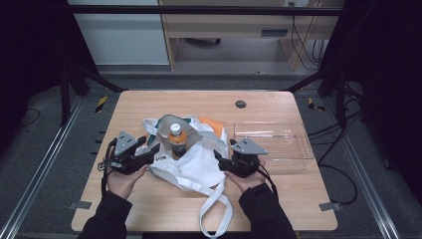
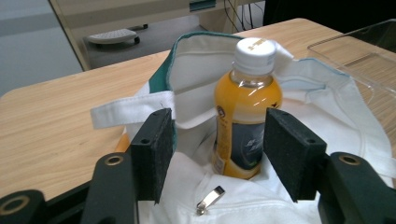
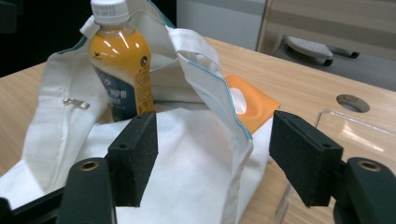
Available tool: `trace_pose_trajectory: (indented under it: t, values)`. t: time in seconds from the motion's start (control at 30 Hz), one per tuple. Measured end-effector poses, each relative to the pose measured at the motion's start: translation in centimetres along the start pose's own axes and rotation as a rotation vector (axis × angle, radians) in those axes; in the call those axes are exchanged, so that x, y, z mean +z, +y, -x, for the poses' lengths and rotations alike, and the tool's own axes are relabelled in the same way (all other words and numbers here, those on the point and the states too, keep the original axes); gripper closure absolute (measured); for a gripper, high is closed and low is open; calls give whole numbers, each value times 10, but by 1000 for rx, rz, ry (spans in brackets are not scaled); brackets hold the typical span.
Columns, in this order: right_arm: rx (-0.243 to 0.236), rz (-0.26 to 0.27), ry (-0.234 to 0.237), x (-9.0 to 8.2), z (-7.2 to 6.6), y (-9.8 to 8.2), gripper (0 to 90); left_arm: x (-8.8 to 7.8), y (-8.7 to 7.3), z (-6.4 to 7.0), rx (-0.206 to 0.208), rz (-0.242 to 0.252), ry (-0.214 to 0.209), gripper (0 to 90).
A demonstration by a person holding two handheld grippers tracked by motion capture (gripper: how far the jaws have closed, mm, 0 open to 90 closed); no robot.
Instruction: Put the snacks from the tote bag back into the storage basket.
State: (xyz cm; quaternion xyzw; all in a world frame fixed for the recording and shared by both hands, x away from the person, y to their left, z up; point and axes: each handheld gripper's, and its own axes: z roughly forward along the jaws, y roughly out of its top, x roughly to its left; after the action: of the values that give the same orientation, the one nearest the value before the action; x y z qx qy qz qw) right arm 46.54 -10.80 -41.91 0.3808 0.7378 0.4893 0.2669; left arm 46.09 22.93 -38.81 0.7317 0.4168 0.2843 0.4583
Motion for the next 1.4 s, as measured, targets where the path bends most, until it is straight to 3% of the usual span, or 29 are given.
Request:
trace_pose_trajectory:
  t: [0.1,0.33,0.63,0.73,1.07,1.4]
  values:
    - [7,-5,8,-8,4,-5,305,2,2,2,2,2,-7,417]
    - [-25,-15,31,-22,8,-14,251,3,8,5,5,15,-8,402]
    - [-15,-8,83,-47,23,-32,161,7,16,8,0,32,-21,383]
    - [-17,-15,93,-54,28,-38,148,11,18,11,15,32,-28,376]
    - [16,6,76,-79,46,-50,127,20,23,14,12,39,-39,362]
    - [40,23,66,-100,52,-60,118,31,27,20,18,39,-52,361]
